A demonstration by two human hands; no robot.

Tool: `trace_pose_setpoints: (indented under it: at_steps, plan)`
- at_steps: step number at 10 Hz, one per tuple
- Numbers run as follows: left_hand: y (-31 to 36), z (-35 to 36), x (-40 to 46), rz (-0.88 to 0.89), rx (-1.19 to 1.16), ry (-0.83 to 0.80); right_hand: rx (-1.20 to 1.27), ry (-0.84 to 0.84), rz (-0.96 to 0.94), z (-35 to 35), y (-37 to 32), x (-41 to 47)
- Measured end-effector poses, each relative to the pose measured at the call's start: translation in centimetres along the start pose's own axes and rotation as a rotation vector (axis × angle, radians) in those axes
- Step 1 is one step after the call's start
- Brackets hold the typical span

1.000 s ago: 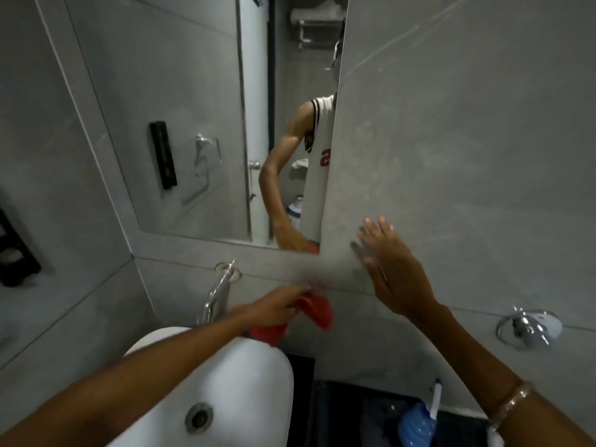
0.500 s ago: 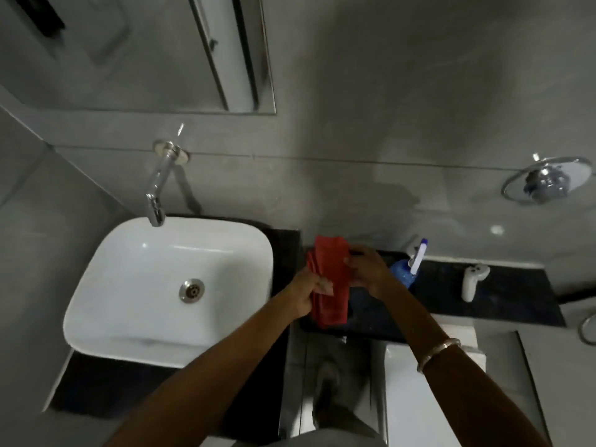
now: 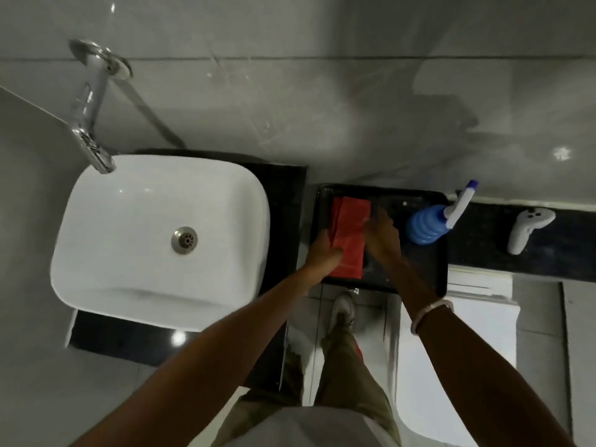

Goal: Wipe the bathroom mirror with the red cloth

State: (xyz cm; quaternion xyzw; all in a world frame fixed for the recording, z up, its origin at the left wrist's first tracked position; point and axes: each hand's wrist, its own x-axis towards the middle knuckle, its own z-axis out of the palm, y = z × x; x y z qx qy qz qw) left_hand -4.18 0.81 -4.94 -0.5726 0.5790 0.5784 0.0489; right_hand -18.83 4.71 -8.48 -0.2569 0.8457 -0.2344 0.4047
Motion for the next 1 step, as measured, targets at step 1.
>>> trace_pose_setpoints:
  at_steps: [1]
  plan:
    - [0.94,-1.66,-3.8,0.382,0.108,0.175,-0.121,0.204,-0.371,-0.95,-3.98,-2.91]
